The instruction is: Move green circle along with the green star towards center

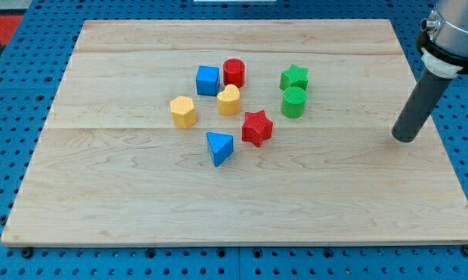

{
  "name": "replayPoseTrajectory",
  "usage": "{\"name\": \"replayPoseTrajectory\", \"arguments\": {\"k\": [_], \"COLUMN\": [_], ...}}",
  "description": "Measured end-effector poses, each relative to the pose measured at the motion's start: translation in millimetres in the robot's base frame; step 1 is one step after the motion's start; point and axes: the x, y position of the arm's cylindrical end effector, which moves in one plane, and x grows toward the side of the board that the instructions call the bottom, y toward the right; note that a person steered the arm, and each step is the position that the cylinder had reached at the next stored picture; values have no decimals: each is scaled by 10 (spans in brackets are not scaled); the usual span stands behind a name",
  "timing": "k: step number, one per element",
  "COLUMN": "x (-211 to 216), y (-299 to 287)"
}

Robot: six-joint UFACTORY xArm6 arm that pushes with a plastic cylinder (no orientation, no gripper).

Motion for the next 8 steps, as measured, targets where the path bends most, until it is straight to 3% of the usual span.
{"name": "replayPoseTrajectory", "arguments": {"k": [6,8], "x": [27,-194], "y": [69,-863]}}
